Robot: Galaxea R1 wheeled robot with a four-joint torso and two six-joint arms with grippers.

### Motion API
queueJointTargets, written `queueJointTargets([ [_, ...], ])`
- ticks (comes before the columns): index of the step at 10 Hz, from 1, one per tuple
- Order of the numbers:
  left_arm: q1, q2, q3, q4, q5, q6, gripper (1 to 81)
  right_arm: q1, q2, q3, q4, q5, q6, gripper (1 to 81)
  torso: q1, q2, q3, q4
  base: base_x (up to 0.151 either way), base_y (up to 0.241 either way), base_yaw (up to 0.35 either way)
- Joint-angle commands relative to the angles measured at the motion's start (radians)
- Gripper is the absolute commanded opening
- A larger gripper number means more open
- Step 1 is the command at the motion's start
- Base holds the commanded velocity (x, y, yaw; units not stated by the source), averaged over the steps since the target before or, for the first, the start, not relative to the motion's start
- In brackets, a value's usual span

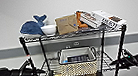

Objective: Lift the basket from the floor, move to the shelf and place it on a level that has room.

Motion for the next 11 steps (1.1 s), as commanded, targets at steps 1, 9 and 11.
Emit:
queueJointTargets([
  [1, 0.117, -0.163, 0.136, 0.125, -0.03, -0.039, 81.1, -0.043, -0.114, 0.085, 0.021, -0.046, 0.005, 81.1, 0.0, 0.0, 0.0, 0.0, 0.0, 0.0, 0.0],
  [9, 0.661, 0.02, -0.075, 0.355, -0.36, -0.036, 81.1, -0.523, 0.043, -0.134, -0.138, 0.092, -0.002, 81.1, -0.003, -0.002, 0.002, 0.0, 0.0, 0.0, 0.0],
  [11, 0.749, 0.095, -0.171, 0.381, -0.403, -0.036, 81.1, -0.568, 0.083, -0.186, -0.167, 0.097, -0.007, 81.1, -0.003, -0.002, 0.002, 0.0, 0.0, 0.0, 0.0],
])
